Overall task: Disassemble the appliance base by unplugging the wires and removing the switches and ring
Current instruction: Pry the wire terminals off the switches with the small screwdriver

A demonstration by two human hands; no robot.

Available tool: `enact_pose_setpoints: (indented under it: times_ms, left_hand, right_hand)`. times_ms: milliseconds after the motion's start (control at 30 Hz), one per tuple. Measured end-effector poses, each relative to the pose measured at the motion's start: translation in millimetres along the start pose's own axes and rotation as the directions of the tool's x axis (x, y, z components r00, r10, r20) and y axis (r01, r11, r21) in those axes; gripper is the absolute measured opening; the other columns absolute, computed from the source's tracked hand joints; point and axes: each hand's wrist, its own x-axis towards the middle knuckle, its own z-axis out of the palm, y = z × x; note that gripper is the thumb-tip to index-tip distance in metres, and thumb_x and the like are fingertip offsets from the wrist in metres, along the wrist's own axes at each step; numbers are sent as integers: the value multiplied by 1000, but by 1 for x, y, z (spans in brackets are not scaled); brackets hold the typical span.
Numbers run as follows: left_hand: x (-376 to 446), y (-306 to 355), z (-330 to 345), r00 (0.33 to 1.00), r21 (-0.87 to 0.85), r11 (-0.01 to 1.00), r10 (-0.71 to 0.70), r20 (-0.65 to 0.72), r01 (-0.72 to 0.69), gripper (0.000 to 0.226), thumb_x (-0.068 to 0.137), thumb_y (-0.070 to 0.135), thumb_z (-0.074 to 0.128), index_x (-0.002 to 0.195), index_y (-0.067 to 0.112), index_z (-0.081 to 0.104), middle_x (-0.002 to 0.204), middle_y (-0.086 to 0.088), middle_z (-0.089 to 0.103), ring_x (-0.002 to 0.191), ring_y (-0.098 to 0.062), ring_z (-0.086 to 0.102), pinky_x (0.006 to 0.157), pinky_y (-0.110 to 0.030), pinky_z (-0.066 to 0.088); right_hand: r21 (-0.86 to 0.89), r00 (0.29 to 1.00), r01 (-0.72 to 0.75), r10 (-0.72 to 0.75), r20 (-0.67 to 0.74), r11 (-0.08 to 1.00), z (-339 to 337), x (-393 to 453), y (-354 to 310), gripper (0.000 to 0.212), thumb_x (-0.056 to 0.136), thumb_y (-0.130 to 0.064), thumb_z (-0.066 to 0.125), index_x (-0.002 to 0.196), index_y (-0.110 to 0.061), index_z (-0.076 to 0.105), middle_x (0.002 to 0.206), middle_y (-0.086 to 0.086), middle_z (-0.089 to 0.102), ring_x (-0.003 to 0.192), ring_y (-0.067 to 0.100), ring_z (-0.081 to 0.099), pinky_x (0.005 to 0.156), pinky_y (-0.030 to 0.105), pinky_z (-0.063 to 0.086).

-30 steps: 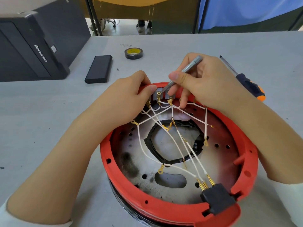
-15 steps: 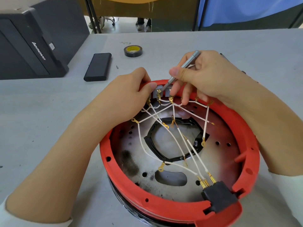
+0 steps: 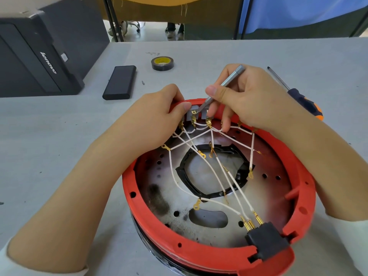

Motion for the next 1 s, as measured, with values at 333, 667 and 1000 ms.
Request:
enact_pose_setpoints:
  times_ms: [333, 667, 1000]
  left_hand:
    - [0, 1, 1, 1000, 12, 1000, -3, -5, 3, 21, 97, 42, 41, 99, 24, 52, 71, 9, 56, 62, -4, 51, 50, -22, 30]
    - [0, 0, 0, 1000, 2, 1000, 4, -1, -4, 21, 97, 42, 41, 98, 25, 52, 73, 8, 59, 63, -4, 53, 51, -23, 33]
    - [1, 1, 0, 1000, 6, 1000, -5, -6, 5, 19, 97, 43, 41, 96, 27, 52, 71, 10, 56, 61, -3, 52, 50, -21, 31]
  right_hand:
    - [63, 991, -130, 127, 48, 990, -4, 6, -4, 21, 97, -24, 53, 80, -13, 50, 70, 3, 73, 39, 17, 59, 29, 16, 30]
    - [9, 1000, -24, 24, 2, 1000, 0, 4, 1, 20, 97, -26, 54, 79, -17, 51, 70, 0, 72, 38, 17, 59, 44, 13, 42]
    - [7, 1000, -14, 14, -20, 1000, 0, 2, 0, 19, 96, -26, 55, 80, -17, 51, 68, 1, 71, 36, 17, 55, 40, 15, 39]
